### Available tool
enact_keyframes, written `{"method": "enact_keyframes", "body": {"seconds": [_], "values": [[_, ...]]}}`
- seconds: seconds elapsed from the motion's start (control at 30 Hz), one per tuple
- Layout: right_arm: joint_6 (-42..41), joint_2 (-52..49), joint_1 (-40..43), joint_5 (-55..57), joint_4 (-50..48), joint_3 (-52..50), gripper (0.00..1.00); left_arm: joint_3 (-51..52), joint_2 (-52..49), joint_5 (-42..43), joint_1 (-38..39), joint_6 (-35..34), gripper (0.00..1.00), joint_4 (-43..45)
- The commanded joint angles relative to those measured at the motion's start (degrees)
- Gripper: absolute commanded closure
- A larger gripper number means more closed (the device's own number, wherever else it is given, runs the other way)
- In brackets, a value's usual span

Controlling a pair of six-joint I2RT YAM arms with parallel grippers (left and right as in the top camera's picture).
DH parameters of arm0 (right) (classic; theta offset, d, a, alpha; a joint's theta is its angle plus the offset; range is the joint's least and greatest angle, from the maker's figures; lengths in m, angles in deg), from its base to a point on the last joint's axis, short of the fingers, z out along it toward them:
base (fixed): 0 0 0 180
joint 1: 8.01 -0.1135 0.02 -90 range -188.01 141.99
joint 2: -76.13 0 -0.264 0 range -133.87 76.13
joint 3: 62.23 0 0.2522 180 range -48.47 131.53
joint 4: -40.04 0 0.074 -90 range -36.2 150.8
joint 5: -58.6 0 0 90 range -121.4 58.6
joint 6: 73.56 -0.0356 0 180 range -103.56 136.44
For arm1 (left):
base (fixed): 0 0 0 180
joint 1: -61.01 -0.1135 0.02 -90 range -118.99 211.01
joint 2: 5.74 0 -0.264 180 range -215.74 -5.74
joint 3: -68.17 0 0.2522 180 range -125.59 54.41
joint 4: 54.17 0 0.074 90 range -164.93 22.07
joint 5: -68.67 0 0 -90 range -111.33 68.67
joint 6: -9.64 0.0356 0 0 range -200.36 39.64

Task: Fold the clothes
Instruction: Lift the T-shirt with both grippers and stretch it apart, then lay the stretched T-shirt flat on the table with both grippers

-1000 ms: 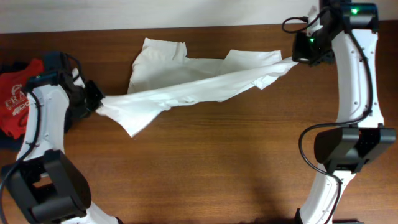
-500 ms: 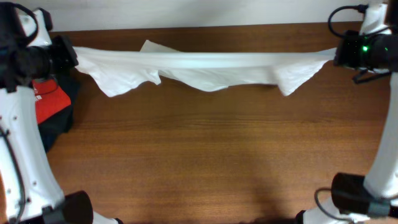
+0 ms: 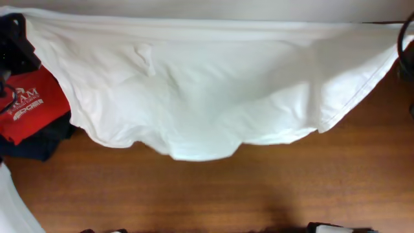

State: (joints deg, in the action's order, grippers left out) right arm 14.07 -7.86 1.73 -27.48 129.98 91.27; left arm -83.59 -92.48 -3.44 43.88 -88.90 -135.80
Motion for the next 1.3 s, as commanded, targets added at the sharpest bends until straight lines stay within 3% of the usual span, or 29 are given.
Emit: {"method": "enact_keyframes", "body": {"seconds": [0.0,0.23,0.37,0.47,0.53,0.63,0.87,0.93,1.1,1.27], "values": [[0.7,-7.4,1.3,4.6,-0.5,0.2,0.96,-0.2,-3.8,-0.7,-1.4,0.9,1.0,1.0],[2.0,-24.5,1.3,-0.7,-7.2,0.2,0.96,-0.2,-18.3,2.9,1.8,0.9,1.0,8.8],[-1.0,-28.1,1.3,-0.7,-19.7,0.2,0.96,-0.2,-26.3,2.6,4.0,-0.2,1.0,24.8],[-3.7,-26.7,1.7,-0.7,-29.4,0.2,0.96,-0.2,-27.8,2.3,4.3,-9.3,1.0,39.5],[-4.4,-25.8,2.7,-0.7,-30.9,0.2,0.96,-1.1,-27.4,2.3,4.1,-11.3,1.0,44.0],[-4.2,-25.6,4.0,-0.6,-25.9,0.2,0.96,-3.6,-26.7,4.2,4.1,-11.1,1.0,39.5],[-3.5,-29.2,8.7,-0.3,2.0,-0.1,0.96,0.5,-26.8,6.5,5.3,-4.0,1.0,-10.5],[-3.4,-31.0,8.8,-0.3,7.5,-0.2,0.96,5.4,-26.9,6.3,6.3,-0.7,1.0,-17.3],[-3.5,-36.4,8.7,-0.3,20.3,-4.3,0.96,27.2,-26.9,6.4,11.3,1.7,1.0,-19.8],[-4.1,-36.4,8.8,-0.2,21.1,-19.6,0.96,46.5,-26.9,6.3,15.1,5.6,1.0,-18.6]]}}
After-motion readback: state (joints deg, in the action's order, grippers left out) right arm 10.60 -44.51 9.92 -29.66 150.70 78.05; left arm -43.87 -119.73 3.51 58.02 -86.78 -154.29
